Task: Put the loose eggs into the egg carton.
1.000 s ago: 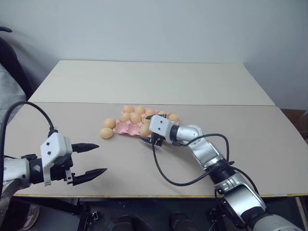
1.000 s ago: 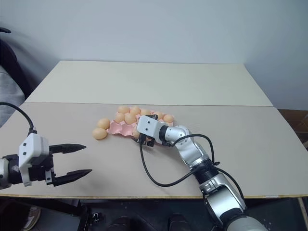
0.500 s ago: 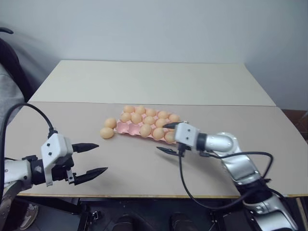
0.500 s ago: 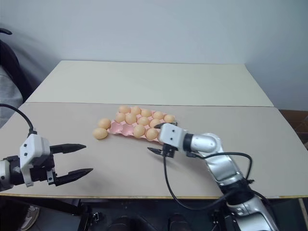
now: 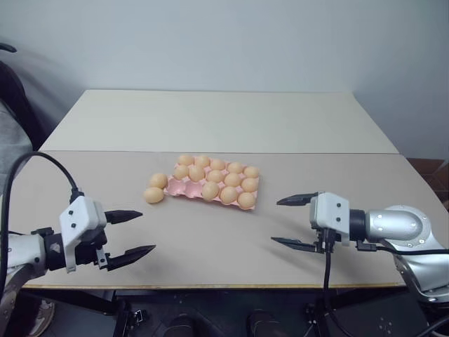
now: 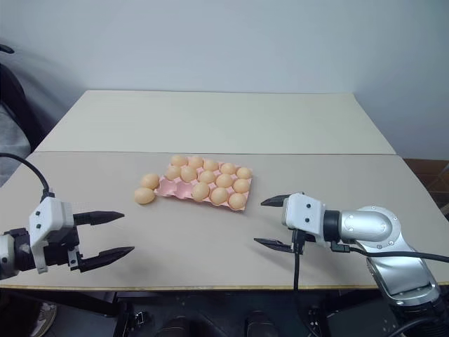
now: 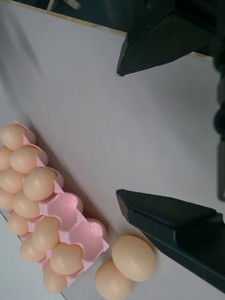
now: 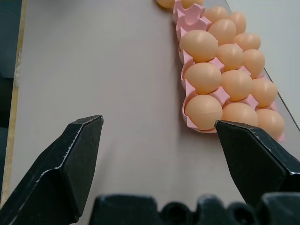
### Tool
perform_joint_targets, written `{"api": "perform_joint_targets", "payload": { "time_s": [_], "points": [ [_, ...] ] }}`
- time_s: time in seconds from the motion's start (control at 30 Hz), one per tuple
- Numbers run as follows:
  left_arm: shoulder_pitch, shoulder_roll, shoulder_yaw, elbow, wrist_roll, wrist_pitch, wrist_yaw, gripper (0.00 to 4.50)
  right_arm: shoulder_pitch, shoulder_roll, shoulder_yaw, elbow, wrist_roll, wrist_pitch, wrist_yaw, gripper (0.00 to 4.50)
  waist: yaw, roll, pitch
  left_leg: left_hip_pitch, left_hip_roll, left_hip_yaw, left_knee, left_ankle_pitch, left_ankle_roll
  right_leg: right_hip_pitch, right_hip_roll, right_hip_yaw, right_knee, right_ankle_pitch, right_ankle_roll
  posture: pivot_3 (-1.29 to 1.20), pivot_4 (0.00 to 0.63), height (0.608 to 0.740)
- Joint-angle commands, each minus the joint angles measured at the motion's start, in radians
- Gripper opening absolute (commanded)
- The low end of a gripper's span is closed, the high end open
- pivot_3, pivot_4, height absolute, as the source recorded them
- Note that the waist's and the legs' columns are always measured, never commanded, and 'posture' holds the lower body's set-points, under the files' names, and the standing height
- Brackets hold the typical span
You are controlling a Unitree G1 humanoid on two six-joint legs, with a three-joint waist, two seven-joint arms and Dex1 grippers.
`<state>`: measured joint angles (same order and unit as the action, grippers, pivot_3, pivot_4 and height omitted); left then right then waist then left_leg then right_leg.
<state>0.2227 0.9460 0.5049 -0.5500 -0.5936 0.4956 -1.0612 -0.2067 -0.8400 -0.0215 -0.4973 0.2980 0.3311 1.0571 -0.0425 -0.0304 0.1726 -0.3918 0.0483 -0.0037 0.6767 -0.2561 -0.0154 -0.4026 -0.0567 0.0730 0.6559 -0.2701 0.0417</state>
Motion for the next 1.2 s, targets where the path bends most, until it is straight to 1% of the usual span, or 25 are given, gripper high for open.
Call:
{"api": "perform_joint_targets", "payload": {
  "time_s": [0.03,0.1,0.23,0.3,0.47,0.77,0.93,1.2],
  "points": [
    [-0.018,-0.005,0.009,0.01,0.015,-0.031,0.014,4.21,0.004,-0.015,-0.041,-0.039,0.023,0.01,-0.02,4.43,0.002,0.0,0.0,0.0,0.0,0.0,0.0,0.0,0.0,0.0,0.0,0.0,0.0,0.0,0.0,0.0,0.15,0.74],
    [-0.032,-0.034,0.006,0.034,0.047,-0.048,0.065,4.21,0.003,-0.015,-0.039,-0.041,0.024,0.013,-0.027,4.43,0.003,0.0,0.0,0.0,0.0,0.0,0.0,0.0,0.0,0.0,0.0,0.0,0.0,0.0,0.0,0.0,0.15,0.74],
    [-0.072,-0.123,0.025,0.094,0.137,-0.085,0.226,4.21,0.0,-0.014,-0.037,-0.044,0.026,0.019,-0.041,4.43,0.003,-0.001,0.0,0.0,0.0,0.0,0.0,0.0,0.0,0.0,0.0,0.0,0.001,0.0,0.0,0.0,0.15,0.74],
    [-0.085,-0.141,0.028,0.119,0.17,-0.075,0.283,4.21,-0.002,-0.014,-0.033,-0.041,0.024,0.018,-0.046,4.43,0.003,-0.001,0.0,0.0,0.0,0.0,0.0,0.0,0.0,0.0,0.0,0.0,0.0,0.0,0.0,0.0,0.15,0.74],
    [-0.172,-0.188,-0.049,0.22,0.248,-0.075,0.401,4.21,-0.016,-0.002,-0.013,-0.036,0.018,0.025,-0.062,4.43,0.008,-0.001,0.0,0.0,0.0,0.0,0.0,0.0,0.0,0.0,0.0,0.0,0.001,0.0,0.0,0.0,0.15,0.74],
    [-0.355,-0.194,-0.245,0.508,0.332,-0.216,0.322,4.21,-0.023,-0.009,-0.022,-0.046,0.021,0.05,-0.081,4.43,0.025,-0.001,-0.001,0.0,-0.001,0.0,0.0,0.0,0.0,0.0,0.0,0.0,0.001,0.0,0.0,0.0,0.15,0.74],
    [-0.455,-0.238,-0.334,0.629,0.351,-0.265,0.292,4.21,-0.006,-0.021,-0.038,-0.063,0.017,0.066,-0.096,4.43,0.028,-0.001,-0.001,-0.001,-0.001,0.0,0.001,0.0,0.0,-0.001,0.0,-0.001,0.001,0.0,0.0,0.0,0.15,0.74],
    [-0.595,-0.325,-0.43,0.8,0.454,-0.34,0.359,4.21,0.023,-0.023,-0.062,-0.105,0.016,0.101,-0.143,4.43,0.03,-0.001,-0.001,-0.002,-0.001,-0.001,0.001,0.0,0.0,-0.001,0.0,-0.001,0.001,0.0,0.0,0.0,0.15,0.74]
  ]
}}
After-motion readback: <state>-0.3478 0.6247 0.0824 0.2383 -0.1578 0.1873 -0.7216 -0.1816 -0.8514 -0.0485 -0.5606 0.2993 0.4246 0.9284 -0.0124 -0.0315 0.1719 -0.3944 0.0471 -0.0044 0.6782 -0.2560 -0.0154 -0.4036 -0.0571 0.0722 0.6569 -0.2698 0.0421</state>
